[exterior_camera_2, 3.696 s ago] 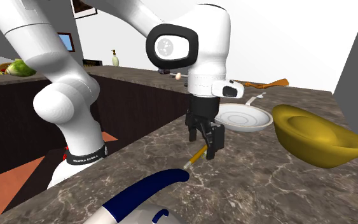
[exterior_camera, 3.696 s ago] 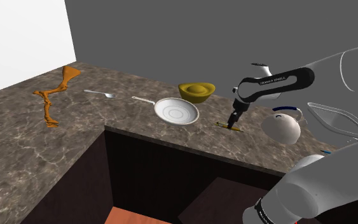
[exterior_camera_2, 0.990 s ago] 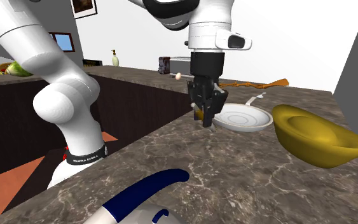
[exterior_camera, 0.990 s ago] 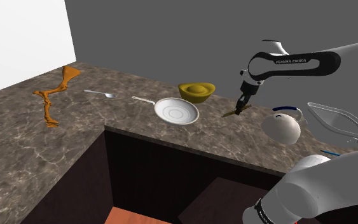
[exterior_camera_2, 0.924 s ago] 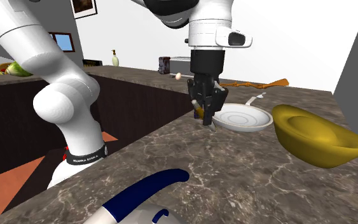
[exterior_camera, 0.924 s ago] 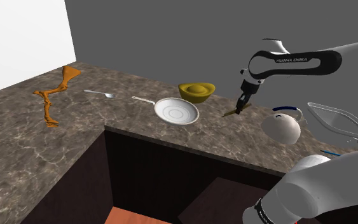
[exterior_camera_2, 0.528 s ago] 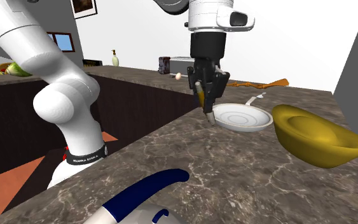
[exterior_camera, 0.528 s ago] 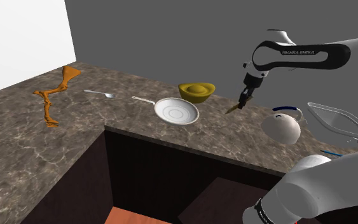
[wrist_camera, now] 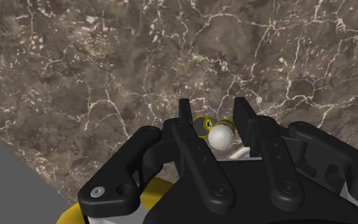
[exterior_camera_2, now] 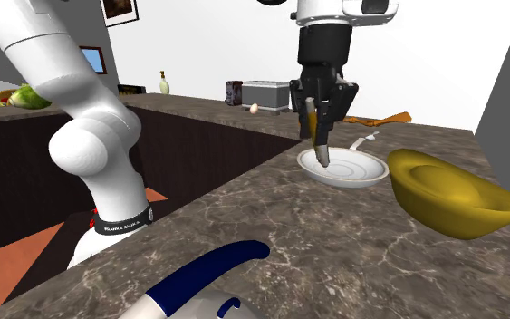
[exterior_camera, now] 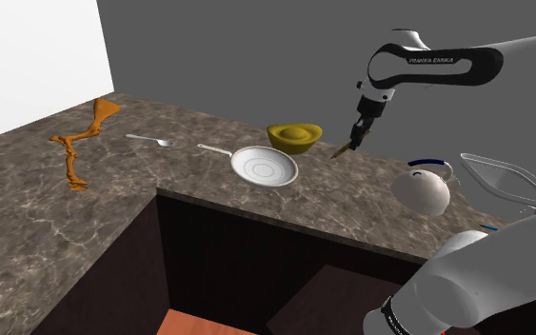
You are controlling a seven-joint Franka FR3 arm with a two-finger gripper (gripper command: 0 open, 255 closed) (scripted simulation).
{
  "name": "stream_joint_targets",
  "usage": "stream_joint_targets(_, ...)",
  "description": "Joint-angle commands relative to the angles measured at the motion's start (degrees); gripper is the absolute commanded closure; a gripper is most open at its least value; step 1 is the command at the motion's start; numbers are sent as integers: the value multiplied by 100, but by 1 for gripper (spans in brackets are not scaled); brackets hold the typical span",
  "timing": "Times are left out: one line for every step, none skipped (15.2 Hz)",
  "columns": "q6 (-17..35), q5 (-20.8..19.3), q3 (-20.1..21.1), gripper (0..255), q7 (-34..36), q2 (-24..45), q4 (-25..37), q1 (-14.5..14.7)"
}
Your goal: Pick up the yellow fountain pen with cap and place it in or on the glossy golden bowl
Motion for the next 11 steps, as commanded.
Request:
stream_joint_targets(36,133,-48,255,-52,448,397,69)
stream_joint_targets(36,210,-64,255,-75,683,623,102)
stream_joint_targets(27,290,-80,255,-100,918,857,132)
stream_joint_targets(10,372,-94,255,-127,1155,1098,155)
stream_joint_targets(-15,456,-108,255,-156,1392,1348,174)
stream_joint_targets(-48,543,-119,255,-186,1632,1608,187)
stream_joint_targets(-90,631,-127,255,-216,1874,1877,192)
stream_joint_targets(-141,721,-135,255,-247,2118,2157,193)
stream_joint_targets(-202,812,-140,255,-277,2365,2448,186)
stream_joint_targets(-272,903,-142,255,-306,2616,2753,173)
stream_joint_targets(-352,995,-140,255,-332,2872,3072,150)
